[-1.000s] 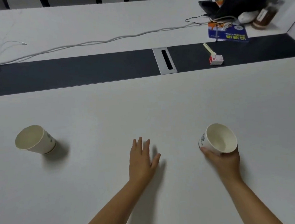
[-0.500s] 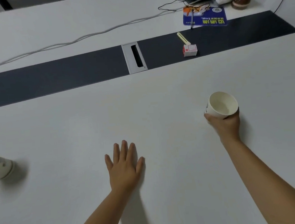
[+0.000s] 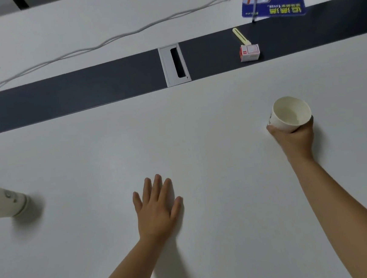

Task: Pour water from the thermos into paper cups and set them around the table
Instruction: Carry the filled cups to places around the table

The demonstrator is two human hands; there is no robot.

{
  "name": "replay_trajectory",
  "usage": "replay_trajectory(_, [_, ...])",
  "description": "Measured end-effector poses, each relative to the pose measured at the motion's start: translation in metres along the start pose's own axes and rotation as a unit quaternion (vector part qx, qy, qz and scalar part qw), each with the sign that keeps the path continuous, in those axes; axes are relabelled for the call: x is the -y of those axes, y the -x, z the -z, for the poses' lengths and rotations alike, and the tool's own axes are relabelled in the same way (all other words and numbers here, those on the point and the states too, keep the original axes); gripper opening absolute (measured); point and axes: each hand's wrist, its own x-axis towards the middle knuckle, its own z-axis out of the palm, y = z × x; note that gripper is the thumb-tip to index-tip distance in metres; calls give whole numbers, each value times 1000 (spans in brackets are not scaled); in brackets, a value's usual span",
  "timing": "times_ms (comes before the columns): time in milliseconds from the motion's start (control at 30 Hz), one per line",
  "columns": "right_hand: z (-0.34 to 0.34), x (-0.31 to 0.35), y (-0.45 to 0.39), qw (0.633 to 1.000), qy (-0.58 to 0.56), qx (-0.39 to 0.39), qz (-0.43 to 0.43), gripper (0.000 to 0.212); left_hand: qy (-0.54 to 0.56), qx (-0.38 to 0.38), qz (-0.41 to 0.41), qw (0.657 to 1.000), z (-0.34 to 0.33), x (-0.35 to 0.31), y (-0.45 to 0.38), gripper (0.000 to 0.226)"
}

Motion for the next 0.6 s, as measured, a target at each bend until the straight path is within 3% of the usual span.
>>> replay_trajectory(267, [6, -3, 13, 995, 89, 16, 33, 76, 21, -17, -1, 1000, -2, -1, 1, 77])
replay_trajectory(400, [21, -2, 61, 984, 169, 20, 52, 81, 33, -19, -20, 999, 0, 3, -1, 56])
replay_trajectory(600, [50, 10, 145, 971, 163, 117, 129, 56, 197, -159, -39, 967, 31, -11, 39, 36])
